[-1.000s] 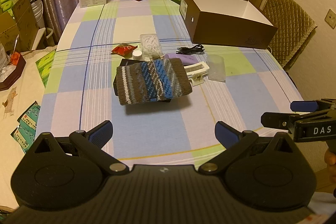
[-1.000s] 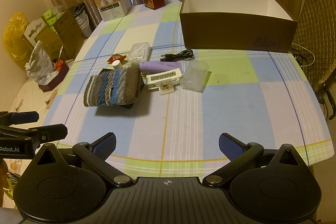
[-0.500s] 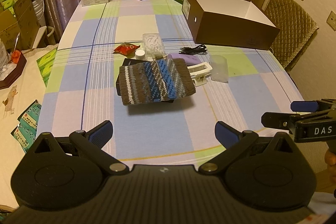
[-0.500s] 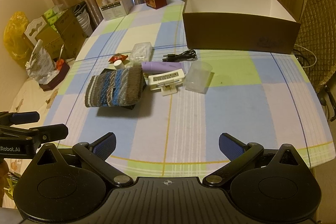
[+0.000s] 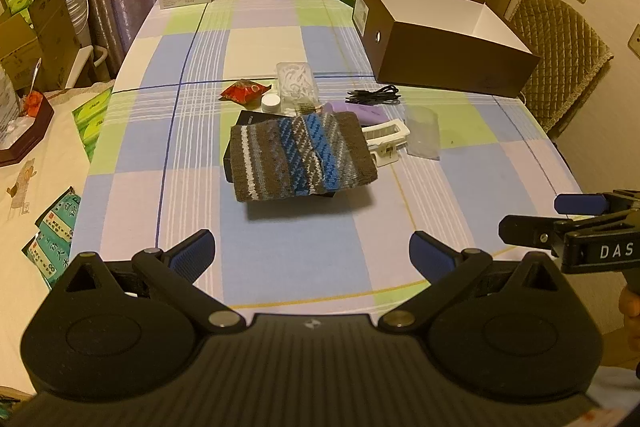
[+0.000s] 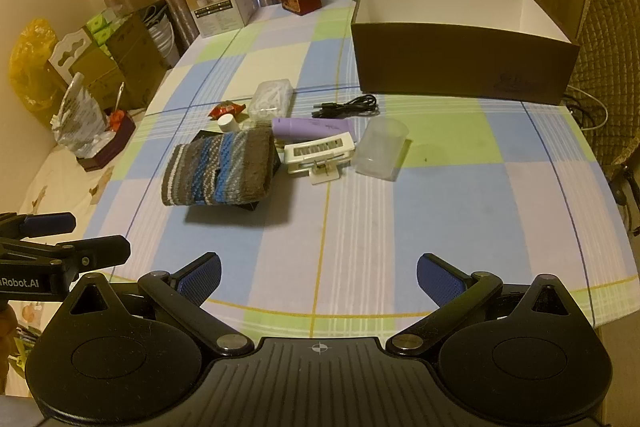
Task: Organize objects
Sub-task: 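Move the left gripper toward the knitted striped pouch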
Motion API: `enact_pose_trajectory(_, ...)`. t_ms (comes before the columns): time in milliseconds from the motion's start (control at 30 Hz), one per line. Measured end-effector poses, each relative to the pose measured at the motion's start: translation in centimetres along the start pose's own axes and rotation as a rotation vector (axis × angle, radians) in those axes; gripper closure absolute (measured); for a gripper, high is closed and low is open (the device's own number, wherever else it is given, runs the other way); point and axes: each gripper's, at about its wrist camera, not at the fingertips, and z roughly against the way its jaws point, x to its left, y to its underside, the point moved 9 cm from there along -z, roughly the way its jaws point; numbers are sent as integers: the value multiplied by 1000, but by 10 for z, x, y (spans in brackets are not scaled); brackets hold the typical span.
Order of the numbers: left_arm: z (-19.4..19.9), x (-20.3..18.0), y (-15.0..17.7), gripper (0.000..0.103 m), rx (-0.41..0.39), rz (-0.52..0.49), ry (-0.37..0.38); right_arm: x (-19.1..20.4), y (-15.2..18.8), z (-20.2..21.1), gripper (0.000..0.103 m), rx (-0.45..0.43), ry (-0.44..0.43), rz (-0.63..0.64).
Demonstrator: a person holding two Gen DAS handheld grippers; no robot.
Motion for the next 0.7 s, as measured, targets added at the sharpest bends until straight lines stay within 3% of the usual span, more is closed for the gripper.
enact_pose_trajectory(700,-18,3,-12,1,30,4,-28,-15,-15,-17,2,23,-5,9)
